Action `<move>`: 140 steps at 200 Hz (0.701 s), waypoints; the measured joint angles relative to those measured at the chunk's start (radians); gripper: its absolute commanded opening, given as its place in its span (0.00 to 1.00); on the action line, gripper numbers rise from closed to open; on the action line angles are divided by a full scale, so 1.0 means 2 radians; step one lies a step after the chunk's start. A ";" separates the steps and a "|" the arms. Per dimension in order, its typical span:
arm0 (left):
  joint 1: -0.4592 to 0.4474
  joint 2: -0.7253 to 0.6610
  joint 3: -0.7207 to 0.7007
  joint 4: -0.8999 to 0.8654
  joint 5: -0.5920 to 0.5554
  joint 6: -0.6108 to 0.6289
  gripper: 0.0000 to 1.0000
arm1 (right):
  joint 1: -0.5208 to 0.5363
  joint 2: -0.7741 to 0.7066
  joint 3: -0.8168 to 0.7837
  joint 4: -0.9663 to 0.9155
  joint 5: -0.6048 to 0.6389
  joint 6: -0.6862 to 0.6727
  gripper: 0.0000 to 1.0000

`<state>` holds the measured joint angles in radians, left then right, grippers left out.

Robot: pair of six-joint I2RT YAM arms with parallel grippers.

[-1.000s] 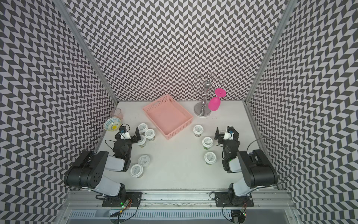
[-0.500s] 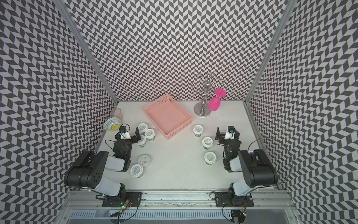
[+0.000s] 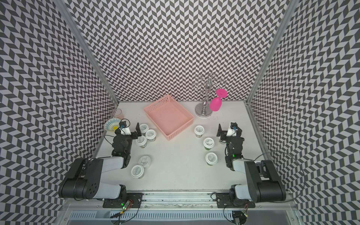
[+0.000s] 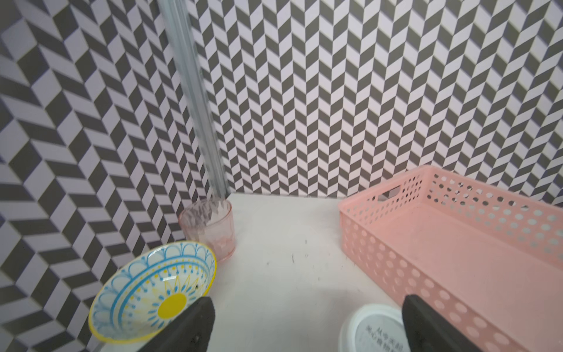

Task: Put the yogurt in the basket
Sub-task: Adjust the basket at the center of the board.

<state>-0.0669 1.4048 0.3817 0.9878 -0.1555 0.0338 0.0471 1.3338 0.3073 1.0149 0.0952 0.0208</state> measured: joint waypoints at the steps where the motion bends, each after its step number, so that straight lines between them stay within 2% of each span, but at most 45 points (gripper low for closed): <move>1: 0.000 -0.001 0.002 -0.002 0.001 0.000 1.00 | 0.000 -0.002 0.001 -0.002 0.001 0.001 1.00; 28: -0.006 -0.012 0.085 -0.109 0.020 0.014 1.00 | 0.000 -0.065 0.038 -0.079 0.016 0.044 1.00; 57: -0.006 -0.012 0.198 -0.253 0.040 0.018 1.00 | -0.003 -0.120 0.066 -0.163 0.030 0.134 0.99; 88: -0.006 -0.014 0.297 -0.406 0.069 -0.001 1.00 | -0.013 -0.169 0.072 -0.224 0.014 0.198 0.99; 115: -0.006 -0.024 0.323 -0.502 0.100 -0.016 1.00 | -0.015 -0.179 0.100 -0.284 -0.011 0.209 1.00; 140: 0.001 -0.052 0.296 -0.541 0.139 -0.016 1.00 | -0.012 -0.176 0.127 -0.326 -0.039 0.209 1.00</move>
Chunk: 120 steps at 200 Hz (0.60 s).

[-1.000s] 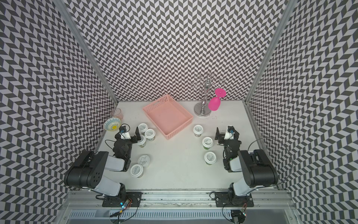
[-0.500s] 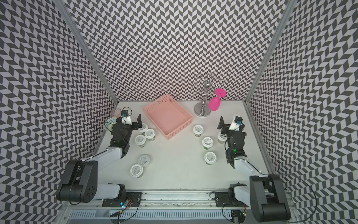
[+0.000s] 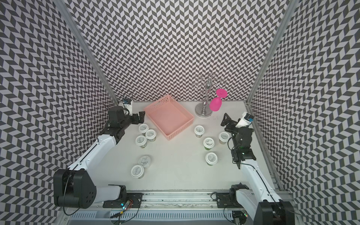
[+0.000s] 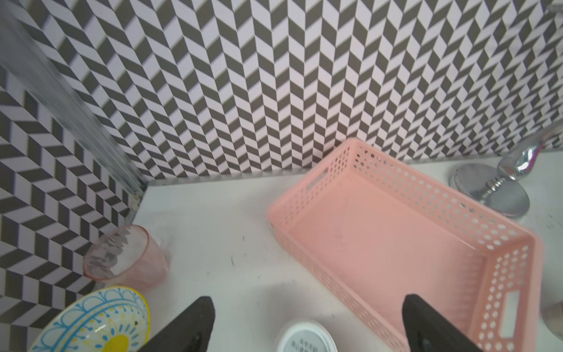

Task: Put the yogurt in the basket
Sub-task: Adjust the basket at the center of the board.

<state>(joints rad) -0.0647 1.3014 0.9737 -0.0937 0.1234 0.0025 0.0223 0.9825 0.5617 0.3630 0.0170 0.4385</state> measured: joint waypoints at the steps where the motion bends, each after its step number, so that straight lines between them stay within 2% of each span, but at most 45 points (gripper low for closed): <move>1: 0.000 -0.001 -0.001 -0.001 0.002 0.000 1.00 | 0.000 0.001 0.002 -0.002 -0.002 0.000 1.00; 35: 0.047 -0.034 -0.017 -0.022 0.066 -0.002 1.00 | 0.035 0.066 0.068 -0.051 -0.041 -0.023 1.00; 78: 0.069 -0.051 -0.017 -0.026 0.072 0.002 1.00 | 0.104 0.184 0.172 -0.114 -0.086 -0.076 0.95; 120: 0.077 -0.058 -0.017 -0.033 0.072 0.003 1.00 | 0.163 0.289 0.274 -0.172 -0.085 -0.123 0.93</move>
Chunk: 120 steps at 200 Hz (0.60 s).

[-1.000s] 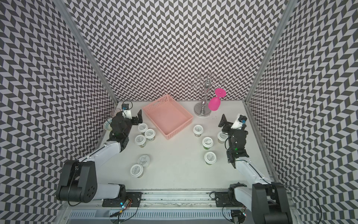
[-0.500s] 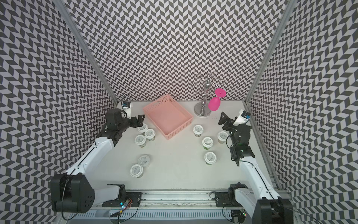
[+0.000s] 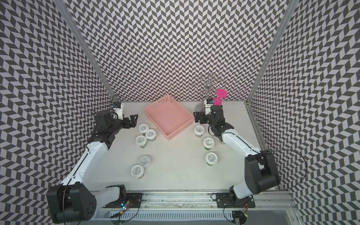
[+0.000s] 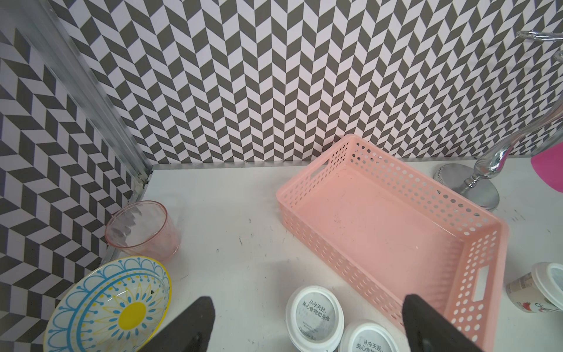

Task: Put the yogurt in the basket
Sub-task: Adjust the basket at the center of the board.

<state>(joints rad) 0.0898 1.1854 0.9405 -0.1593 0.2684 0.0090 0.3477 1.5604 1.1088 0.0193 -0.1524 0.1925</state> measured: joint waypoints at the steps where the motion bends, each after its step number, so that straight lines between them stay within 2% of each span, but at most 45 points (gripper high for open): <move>1: 0.001 0.000 0.000 0.000 0.000 0.000 1.00 | 0.001 0.001 0.002 -0.001 0.000 -0.001 0.93; 18: 0.007 -0.004 0.000 -0.002 -0.002 0.001 1.00 | 0.017 0.048 0.052 -0.026 0.002 -0.014 0.93; 20: 0.007 -0.004 0.000 -0.002 -0.003 0.001 1.00 | 0.018 0.054 0.059 -0.029 0.002 -0.015 0.90; 30: 0.010 -0.006 0.002 -0.007 -0.004 0.001 1.00 | 0.025 0.087 0.095 -0.046 0.003 -0.025 0.87; 67: 0.014 -0.005 0.013 -0.022 -0.008 0.002 1.00 | 0.040 0.193 0.214 -0.113 0.026 -0.050 0.84; 120: 0.015 -0.002 0.020 -0.026 -0.008 0.002 1.00 | 0.050 0.312 0.371 -0.189 0.050 -0.051 0.75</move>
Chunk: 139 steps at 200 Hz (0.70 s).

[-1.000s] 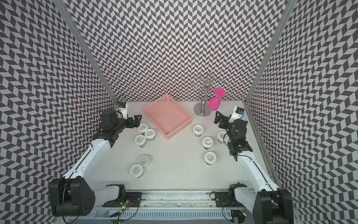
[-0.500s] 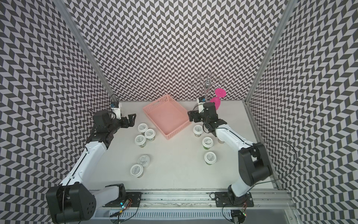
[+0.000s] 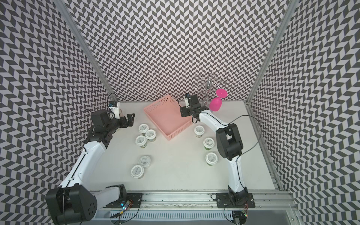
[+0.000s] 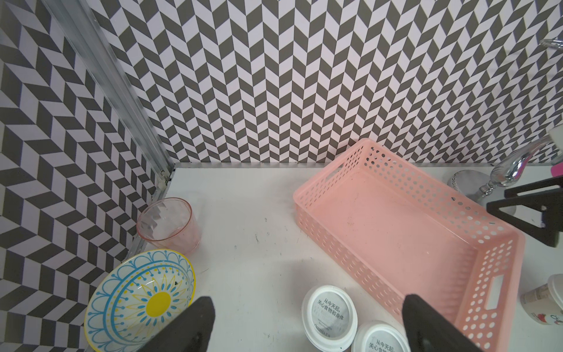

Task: Put the yogurt in the basket
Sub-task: Adjust the basket at the center of the board.

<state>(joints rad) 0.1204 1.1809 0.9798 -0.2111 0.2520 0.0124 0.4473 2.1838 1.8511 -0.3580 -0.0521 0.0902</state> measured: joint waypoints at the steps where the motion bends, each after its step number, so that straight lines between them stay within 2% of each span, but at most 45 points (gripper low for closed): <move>1: 0.000 0.000 0.000 0.000 0.000 0.000 1.00 | 0.000 0.002 0.004 -0.002 0.000 0.000 0.75; 56: 0.002 0.003 0.002 -0.005 -0.006 0.000 1.00 | 0.001 0.105 0.129 -0.067 0.014 0.003 0.69; 89: 0.002 0.008 0.009 -0.011 -0.006 -0.002 1.00 | 0.002 0.122 0.143 -0.077 0.027 0.001 0.68; 139: 0.002 0.008 0.011 -0.012 -0.006 -0.002 1.00 | 0.004 0.149 0.222 -0.090 0.051 -0.006 0.68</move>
<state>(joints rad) 0.1249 1.1976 1.0027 -0.2352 0.2405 0.0086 0.4561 2.4817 2.2944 -0.5388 0.0498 0.0772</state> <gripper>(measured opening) 0.992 0.680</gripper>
